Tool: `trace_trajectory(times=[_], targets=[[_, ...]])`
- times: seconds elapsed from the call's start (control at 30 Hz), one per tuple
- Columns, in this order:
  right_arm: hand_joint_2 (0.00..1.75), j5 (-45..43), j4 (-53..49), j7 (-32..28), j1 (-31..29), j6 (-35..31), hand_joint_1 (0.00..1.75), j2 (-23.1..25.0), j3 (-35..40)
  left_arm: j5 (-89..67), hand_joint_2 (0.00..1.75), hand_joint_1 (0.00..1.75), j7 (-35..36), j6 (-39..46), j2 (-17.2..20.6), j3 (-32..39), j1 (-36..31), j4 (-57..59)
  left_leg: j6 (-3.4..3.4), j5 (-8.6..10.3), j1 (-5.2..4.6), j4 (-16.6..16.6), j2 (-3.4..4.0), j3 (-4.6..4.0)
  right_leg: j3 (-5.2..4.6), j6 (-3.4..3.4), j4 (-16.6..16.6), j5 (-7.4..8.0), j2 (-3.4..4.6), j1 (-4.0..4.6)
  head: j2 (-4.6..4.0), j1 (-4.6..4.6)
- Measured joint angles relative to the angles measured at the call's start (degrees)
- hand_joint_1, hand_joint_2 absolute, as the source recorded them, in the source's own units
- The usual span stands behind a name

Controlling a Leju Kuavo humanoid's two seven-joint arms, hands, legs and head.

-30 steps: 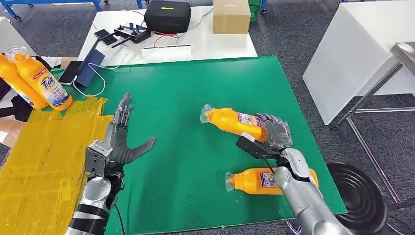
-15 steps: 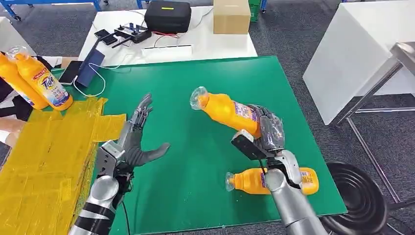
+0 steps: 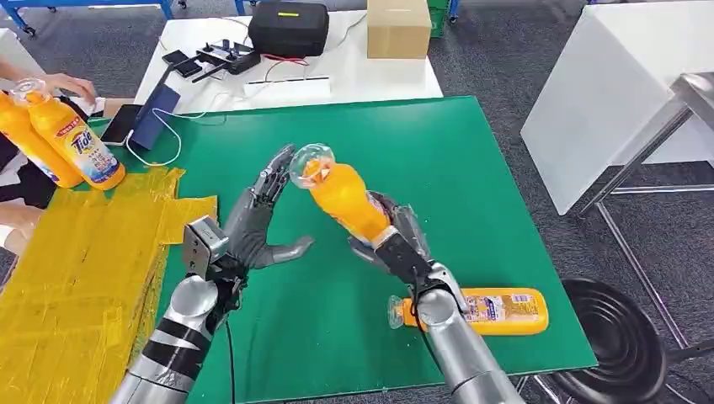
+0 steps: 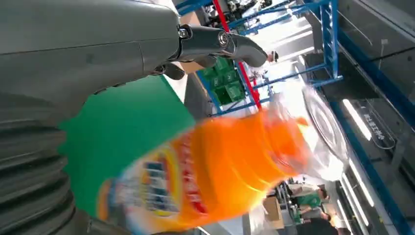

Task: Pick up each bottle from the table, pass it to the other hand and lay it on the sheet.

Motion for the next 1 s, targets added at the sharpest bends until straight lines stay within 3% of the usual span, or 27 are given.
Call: trace_trajectory(times=[1.0], targets=[[1.75,0.53,11.87,-0.5,-4.81,-1.86,1.75,6.99,8.35,2.41,1.75,0.0,-0.09,-0.15,-1.44,-2.25,-3.65,6.05,0.0,0.0,-0.01,0.0,0.01,-0.03,-0.02,0.0,0.0,0.0,0.01,-0.01,0.0,0.02]])
